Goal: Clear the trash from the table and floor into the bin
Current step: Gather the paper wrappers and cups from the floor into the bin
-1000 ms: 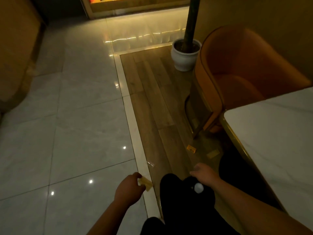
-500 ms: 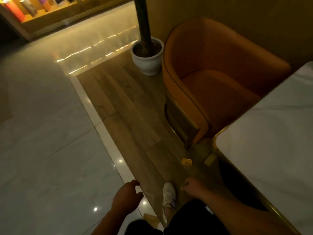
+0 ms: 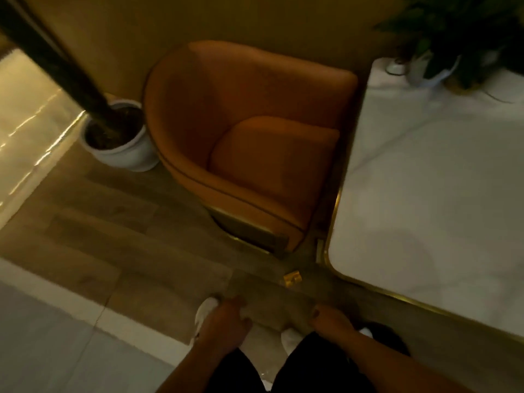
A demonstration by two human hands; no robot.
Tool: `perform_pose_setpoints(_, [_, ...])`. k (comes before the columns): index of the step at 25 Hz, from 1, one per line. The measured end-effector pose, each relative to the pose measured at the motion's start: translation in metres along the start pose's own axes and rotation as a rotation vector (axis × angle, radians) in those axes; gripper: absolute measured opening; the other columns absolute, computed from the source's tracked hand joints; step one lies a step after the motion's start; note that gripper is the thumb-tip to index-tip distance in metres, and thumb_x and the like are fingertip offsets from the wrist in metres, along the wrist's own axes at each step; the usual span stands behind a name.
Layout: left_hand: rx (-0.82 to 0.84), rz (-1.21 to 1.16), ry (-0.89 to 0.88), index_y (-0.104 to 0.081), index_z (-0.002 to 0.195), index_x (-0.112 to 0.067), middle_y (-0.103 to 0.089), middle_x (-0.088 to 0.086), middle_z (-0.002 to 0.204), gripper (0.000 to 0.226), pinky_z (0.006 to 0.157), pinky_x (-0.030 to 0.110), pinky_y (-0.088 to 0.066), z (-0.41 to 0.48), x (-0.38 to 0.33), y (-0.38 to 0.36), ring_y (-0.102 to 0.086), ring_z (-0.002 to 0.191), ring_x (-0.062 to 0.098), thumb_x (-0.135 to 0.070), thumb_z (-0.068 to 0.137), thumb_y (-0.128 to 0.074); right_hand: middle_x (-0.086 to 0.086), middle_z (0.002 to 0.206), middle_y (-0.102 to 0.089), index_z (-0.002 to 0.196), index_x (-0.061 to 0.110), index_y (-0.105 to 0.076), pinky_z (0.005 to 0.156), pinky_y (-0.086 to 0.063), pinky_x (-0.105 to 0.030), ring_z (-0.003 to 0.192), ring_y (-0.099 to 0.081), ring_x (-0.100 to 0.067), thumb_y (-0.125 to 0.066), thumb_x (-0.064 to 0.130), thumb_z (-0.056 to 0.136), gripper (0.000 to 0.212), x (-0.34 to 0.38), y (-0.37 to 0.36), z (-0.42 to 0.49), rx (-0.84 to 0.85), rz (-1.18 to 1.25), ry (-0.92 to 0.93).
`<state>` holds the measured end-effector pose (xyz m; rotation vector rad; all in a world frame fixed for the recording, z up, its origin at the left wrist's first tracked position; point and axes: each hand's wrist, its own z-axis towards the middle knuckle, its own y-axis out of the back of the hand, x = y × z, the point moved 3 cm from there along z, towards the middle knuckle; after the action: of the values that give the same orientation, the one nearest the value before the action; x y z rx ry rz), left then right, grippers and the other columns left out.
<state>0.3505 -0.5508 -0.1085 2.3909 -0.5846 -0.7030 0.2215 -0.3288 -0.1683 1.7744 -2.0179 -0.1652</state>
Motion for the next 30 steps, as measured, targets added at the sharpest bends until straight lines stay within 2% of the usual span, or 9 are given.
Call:
perform_pose_setpoints(3, [0.141, 0.208, -0.185, -0.052, 0.13, -0.025, -0.059, 0.004, 0.129, 0.054, 0.098, 0.035, -0.046, 0.056, 0.012, 0.018, -0.057, 0.114, 0.022, -0.046, 0.08, -0.051, -0.01, 0.123, -0.066, 0.123, 0.014, -0.062, 0.093, -0.047, -0.032, 0.114, -0.061, -0.027, -0.061, 0.038, 0.086, 0.044, 0.009, -0.008, 0.014, -0.093, 0.164, -0.123])
perform_pose_setpoints(7, [0.285, 0.425, -0.382, -0.056, 0.119, -0.028, -0.064, 0.002, 0.119, 0.045, 0.088, 0.03, -0.049, 0.121, 0.035, 0.037, -0.06, 0.107, 0.021, -0.041, 0.077, -0.053, -0.008, 0.121, -0.067, 0.123, 0.017, -0.062, 0.086, -0.048, -0.029, 0.11, -0.063, -0.025, -0.066, 0.038, 0.084, 0.044, 0.028, -0.039, 0.031, -0.239, 0.427, -0.269])
perform_pose_setpoints(10, [0.359, 0.573, -0.513, -0.055, 0.12, -0.027, -0.062, 0.001, 0.123, 0.042, 0.09, 0.032, -0.049, 0.159, 0.039, 0.042, -0.059, 0.111, 0.021, -0.038, 0.08, -0.055, 0.005, 0.091, -0.064, 0.117, 0.022, -0.062, 0.056, -0.046, -0.019, 0.073, -0.059, -0.006, -0.067, 0.042, 0.084, 0.039, 0.038, -0.065, 0.045, -0.352, 0.585, -0.333])
perform_pose_setpoints(12, [0.35, 0.657, -0.55, -0.054, 0.122, -0.029, -0.062, 0.0, 0.124, 0.044, 0.089, 0.033, -0.049, 0.186, 0.039, 0.035, -0.059, 0.111, 0.022, -0.039, 0.079, -0.057, 0.015, 0.076, -0.055, 0.114, 0.025, -0.061, 0.045, -0.038, -0.013, 0.061, -0.05, 0.003, -0.068, 0.044, 0.083, 0.037, 0.04, -0.092, 0.059, -0.386, 0.657, -0.384])
perform_pose_setpoints(16, [0.394, 0.773, -0.614, -0.053, 0.122, -0.032, -0.06, -0.003, 0.125, 0.047, 0.088, 0.032, -0.047, 0.21, 0.041, -0.005, -0.058, 0.114, 0.021, -0.045, 0.077, -0.056, 0.001, 0.1, -0.064, 0.118, 0.022, -0.059, 0.073, -0.053, -0.027, 0.084, -0.062, -0.013, -0.065, 0.041, 0.086, 0.037, 0.033, -0.14, 0.091, -0.381, 0.783, -0.406])
perform_pose_setpoints(19, [0.426, 0.918, -0.66, -0.054, 0.118, -0.031, -0.061, -0.002, 0.123, 0.046, 0.089, 0.034, -0.048, 0.229, 0.05, -0.046, -0.058, 0.114, 0.021, -0.046, 0.075, -0.053, 0.002, 0.1, -0.063, 0.122, 0.021, -0.057, 0.069, -0.051, -0.024, 0.083, -0.061, -0.011, -0.062, 0.038, 0.09, 0.037, 0.018, -0.177, 0.123, -0.389, 0.883, -0.359])
perform_pose_setpoints(23, [0.403, 1.104, -0.722, -0.054, 0.12, -0.028, -0.059, 0.002, 0.127, 0.043, 0.095, 0.037, -0.049, 0.261, 0.061, -0.114, -0.057, 0.116, 0.024, -0.035, 0.078, -0.054, 0.003, 0.1, -0.067, 0.123, 0.02, -0.056, 0.075, -0.054, -0.025, 0.085, -0.064, -0.011, -0.061, 0.037, 0.091, 0.037, -0.003, -0.234, 0.166, -0.402, 0.918, -0.307])
perform_pose_setpoints(27, [0.416, 1.23, -0.812, -0.053, 0.125, -0.025, -0.057, 0.003, 0.13, 0.042, 0.099, 0.038, -0.047, 0.305, 0.053, -0.195, -0.054, 0.12, 0.024, -0.032, 0.084, -0.054, 0.001, 0.115, -0.067, 0.127, 0.021, -0.056, 0.084, -0.053, -0.025, 0.099, -0.064, -0.013, -0.061, 0.036, 0.09, 0.039, -0.042, -0.27, 0.201, -0.443, 0.901, -0.369])
perform_pose_setpoints(30, [0.368, 1.274, -0.897, -0.052, 0.127, -0.021, -0.055, 0.008, 0.131, 0.042, 0.101, 0.042, -0.046, 0.354, 0.032, -0.266, -0.053, 0.121, 0.028, -0.03, 0.086, -0.055, 0.0, 0.112, -0.067, 0.127, 0.021, -0.055, 0.085, -0.056, -0.03, 0.096, -0.065, -0.013, -0.06, 0.035, 0.092, 0.038, -0.085, -0.277, 0.243, -0.557, 0.943, -0.412])
